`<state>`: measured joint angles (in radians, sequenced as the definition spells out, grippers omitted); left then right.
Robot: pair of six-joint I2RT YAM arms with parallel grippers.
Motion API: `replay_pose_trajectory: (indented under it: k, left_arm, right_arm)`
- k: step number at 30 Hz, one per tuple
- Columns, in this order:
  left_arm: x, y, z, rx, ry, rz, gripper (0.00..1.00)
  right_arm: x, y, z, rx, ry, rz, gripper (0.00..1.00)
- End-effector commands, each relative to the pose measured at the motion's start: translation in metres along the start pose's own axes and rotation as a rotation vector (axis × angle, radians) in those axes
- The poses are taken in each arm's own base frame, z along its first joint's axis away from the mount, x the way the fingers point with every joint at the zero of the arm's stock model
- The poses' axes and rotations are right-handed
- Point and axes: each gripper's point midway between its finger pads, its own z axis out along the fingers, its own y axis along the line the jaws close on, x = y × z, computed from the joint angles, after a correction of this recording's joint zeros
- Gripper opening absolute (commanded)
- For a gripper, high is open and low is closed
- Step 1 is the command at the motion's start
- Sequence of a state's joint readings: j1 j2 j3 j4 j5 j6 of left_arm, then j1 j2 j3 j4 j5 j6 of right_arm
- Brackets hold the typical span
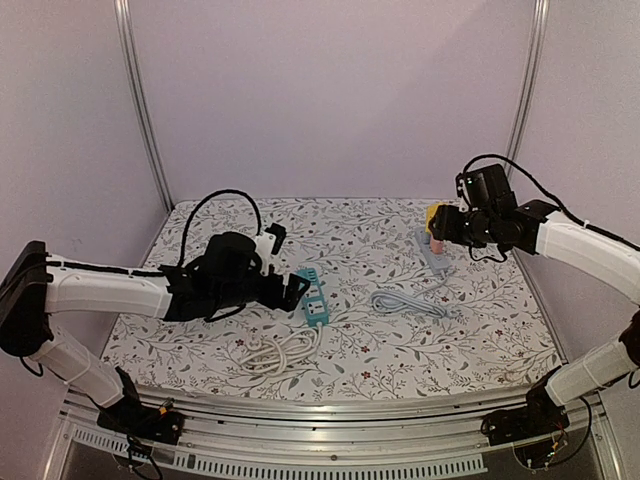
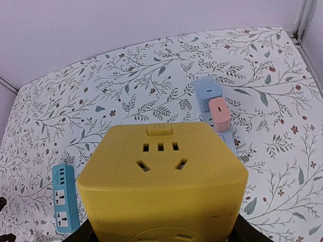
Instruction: Insert the plug
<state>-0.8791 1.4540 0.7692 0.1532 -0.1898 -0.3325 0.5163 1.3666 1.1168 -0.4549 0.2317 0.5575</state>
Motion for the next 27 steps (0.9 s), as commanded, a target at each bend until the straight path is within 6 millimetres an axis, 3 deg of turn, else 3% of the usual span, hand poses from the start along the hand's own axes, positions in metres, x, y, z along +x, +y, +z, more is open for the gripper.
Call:
replay_pose_trajectory:
  k: [1, 8, 13, 17, 22, 27]
  left_arm:
    - [-0.012, 0.002, -0.004, 0.012, -0.027, -0.011, 0.99]
    - [-0.017, -0.006, -0.018, 0.07, -0.045, -0.039, 0.98]
    - [-0.021, -0.012, -0.037, 0.116, -0.038, -0.012, 0.99]
    - [-0.022, -0.026, -0.049, 0.203, -0.039, 0.017, 0.99]
    - [-0.022, -0.038, -0.062, 0.272, 0.012, 0.114, 1.0]
    - [-0.04, -0.052, -0.069, 0.332, 0.003, 0.232, 0.99]
  right_arm:
    - [-0.042, 0.057, -0.004, -0.241, -0.155, -0.169, 0.0]
    - [-0.048, 0.124, -0.012, -0.566, -0.201, -0.344, 0.0]
    - [-0.022, 0.156, -0.012, -0.739, -0.174, -0.509, 0.0]
    - [0.011, 0.164, -0.006, -0.82, -0.151, -0.635, 0.0]
    - [0.039, 0.168, -0.004, -0.924, -0.117, -0.714, 0.0]
    - [0.075, 0.174, -0.01, -1.093, -0.023, -0.779, 0.0]
